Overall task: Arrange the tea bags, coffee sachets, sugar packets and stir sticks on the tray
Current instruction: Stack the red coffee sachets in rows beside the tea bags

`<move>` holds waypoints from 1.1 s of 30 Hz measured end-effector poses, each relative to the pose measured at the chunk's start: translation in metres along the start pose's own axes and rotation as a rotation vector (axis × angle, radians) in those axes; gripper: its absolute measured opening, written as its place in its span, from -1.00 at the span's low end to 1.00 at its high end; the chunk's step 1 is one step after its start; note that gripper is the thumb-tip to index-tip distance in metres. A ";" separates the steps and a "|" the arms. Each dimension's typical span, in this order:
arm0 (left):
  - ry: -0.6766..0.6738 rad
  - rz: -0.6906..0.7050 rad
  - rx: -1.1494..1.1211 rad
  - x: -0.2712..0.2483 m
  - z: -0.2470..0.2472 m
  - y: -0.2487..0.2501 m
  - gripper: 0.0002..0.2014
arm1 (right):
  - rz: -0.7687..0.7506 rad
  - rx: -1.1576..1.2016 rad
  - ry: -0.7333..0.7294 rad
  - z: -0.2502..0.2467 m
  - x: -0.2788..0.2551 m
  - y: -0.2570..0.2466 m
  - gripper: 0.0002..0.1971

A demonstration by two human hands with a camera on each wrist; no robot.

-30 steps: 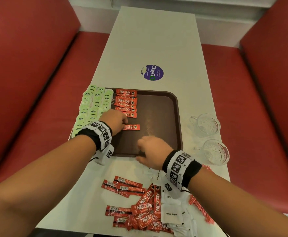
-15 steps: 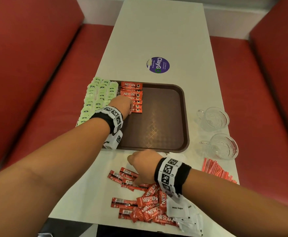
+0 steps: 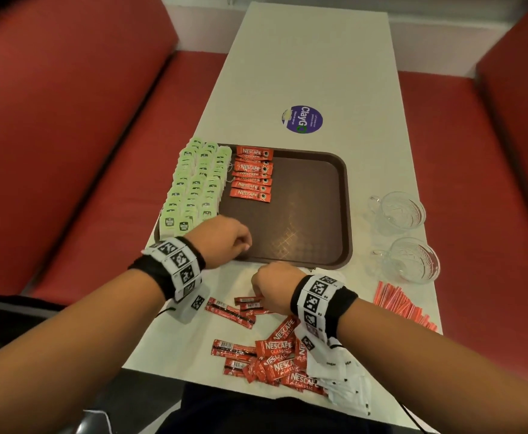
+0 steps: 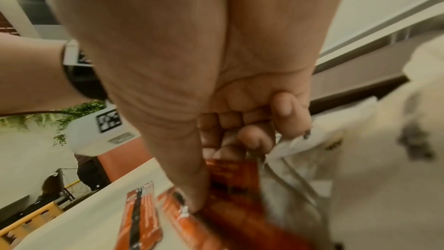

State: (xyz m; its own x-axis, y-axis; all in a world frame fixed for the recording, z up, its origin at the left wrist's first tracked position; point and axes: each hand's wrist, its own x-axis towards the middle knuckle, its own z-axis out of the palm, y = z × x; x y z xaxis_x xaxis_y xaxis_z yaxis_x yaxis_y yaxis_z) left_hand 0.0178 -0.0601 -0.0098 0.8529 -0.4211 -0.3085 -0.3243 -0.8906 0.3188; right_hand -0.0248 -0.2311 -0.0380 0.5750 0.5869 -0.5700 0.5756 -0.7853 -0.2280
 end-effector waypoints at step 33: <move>0.474 0.210 0.016 -0.035 0.012 0.022 -0.78 | 0.073 0.466 0.346 -0.028 -0.043 0.046 -0.62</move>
State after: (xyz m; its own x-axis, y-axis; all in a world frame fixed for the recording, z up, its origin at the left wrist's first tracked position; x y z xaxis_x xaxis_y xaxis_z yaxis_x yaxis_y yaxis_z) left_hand -0.0244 -0.0667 -0.0026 0.8594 -0.4697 0.2020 -0.5112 -0.7996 0.3152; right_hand -0.0070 -0.2870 -0.0018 0.8055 0.4962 -0.3241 0.2553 -0.7840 -0.5658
